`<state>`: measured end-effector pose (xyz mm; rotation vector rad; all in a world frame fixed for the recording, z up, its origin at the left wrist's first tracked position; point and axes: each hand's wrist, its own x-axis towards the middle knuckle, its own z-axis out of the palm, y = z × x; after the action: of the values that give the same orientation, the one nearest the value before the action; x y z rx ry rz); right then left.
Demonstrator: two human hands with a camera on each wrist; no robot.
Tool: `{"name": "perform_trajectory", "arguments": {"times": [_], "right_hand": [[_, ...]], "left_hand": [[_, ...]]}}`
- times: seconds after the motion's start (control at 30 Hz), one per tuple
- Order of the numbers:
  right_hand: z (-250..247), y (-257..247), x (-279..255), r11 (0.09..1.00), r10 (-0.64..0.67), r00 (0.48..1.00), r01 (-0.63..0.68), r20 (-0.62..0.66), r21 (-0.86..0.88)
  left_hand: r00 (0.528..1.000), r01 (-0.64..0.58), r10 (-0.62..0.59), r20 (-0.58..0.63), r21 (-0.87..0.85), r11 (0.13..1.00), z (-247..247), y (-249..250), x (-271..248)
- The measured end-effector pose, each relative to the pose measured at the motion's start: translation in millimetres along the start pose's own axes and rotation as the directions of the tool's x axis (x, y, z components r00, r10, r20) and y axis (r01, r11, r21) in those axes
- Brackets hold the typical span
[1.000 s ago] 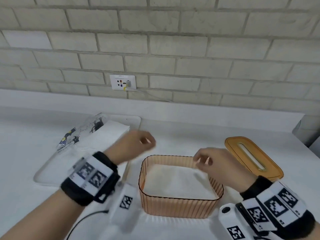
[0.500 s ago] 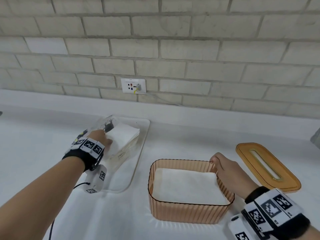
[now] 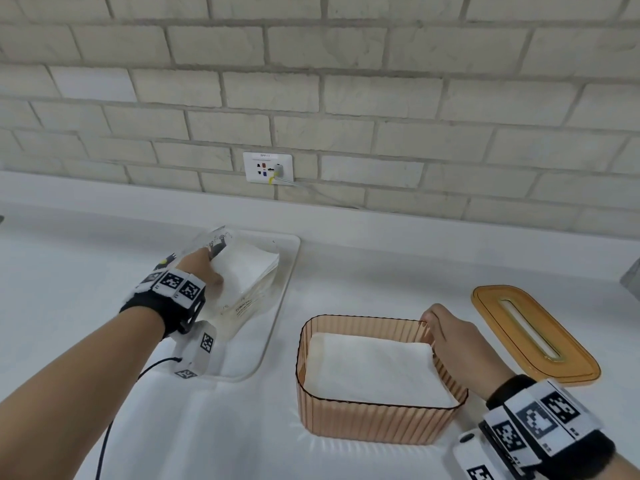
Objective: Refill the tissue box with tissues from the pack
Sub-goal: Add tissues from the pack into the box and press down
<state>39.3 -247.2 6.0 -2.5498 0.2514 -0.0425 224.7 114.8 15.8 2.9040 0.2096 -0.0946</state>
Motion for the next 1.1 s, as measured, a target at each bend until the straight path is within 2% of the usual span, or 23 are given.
{"name": "perform_trajectory", "arguments": {"times": [0.07,0.17,0.27,0.33,0.4,0.47,0.57,0.63,0.73,0.77,0.83,0.9,1.0,1.1], "right_hand": [[0.4,0.7,0.4,1.000,-0.008,1.000,0.008,0.003,-0.012],[-6.8,-3.2,-0.7,1.000,-0.008,0.999,0.008,0.054,0.008],[-24.9,-13.4,-2.1,0.994,-0.078,0.996,0.074,0.046,0.086],[-40.9,-26.1,-1.4,0.981,-0.138,0.990,0.139,-0.018,0.136],[-54.6,-43.8,-0.3,0.946,-0.168,0.985,0.172,-0.039,0.275],[-62.4,-60.9,2.4,0.859,-0.183,0.983,0.167,-0.014,0.485],[-65.5,-79.4,2.4,0.696,-0.203,0.972,0.057,0.120,0.716],[-66.1,-82.1,-1.4,0.656,-0.239,0.950,0.006,0.200,0.755],[-67.6,-77.9,-9.3,0.635,-0.246,0.937,-0.037,0.248,0.772],[-68.1,-74.5,-10.5,0.617,-0.242,0.939,-0.046,0.244,0.786],[-71.8,-70.1,-13.1,0.578,-0.235,0.949,-0.037,0.210,0.815],[-75.7,-67.9,-14.2,0.537,-0.214,0.962,-0.028,0.168,0.843],[-79.3,-67.7,-15.0,0.494,-0.185,0.973,-0.029,0.137,0.869],[-78.4,-66.0,-15.0,0.473,-0.162,0.980,-0.029,0.120,0.880]], "left_hand": [[0.999,-0.002,0.004,0.047,-0.052,0.999,-10.2,-2.1,-2.3],[0.990,-0.047,0.084,0.117,-0.293,0.955,-36.8,0.6,-13.7],[0.980,-0.144,0.198,0.036,-0.558,0.817,-69.8,6.3,-32.8],[0.951,-0.177,0.305,0.058,-0.705,0.687,-89.6,16.8,-56.1],[0.872,-0.193,0.475,0.121,-0.806,0.559,-104.5,32.7,-80.4],[0.770,-0.197,0.611,0.184,-0.842,0.502,-111.7,51.8,-103.7],[0.641,-0.238,0.719,0.268,-0.822,0.518,-104.8,78.6,-127.5],[0.593,-0.261,0.746,0.302,-0.805,0.532,-95.9,91.6,-136.4],[0.597,-0.251,0.753,0.276,-0.828,0.502,-83.5,97.1,-138.3],[0.617,-0.224,0.748,0.244,-0.857,0.465,-77.9,96.0,-137.1],[0.689,-0.138,0.704,0.172,-0.922,0.361,-62.9,92.5,-133.7],[0.743,-0.037,0.651,0.158,-0.961,0.275,-43.6,90.1,-134.4],[0.723,0.085,0.656,0.215,-0.971,0.225,-23.1,93.4,-144.8],[0.732,0.122,0.648,0.210,-0.976,0.180,-17.9,100.6,-150.2]]}}
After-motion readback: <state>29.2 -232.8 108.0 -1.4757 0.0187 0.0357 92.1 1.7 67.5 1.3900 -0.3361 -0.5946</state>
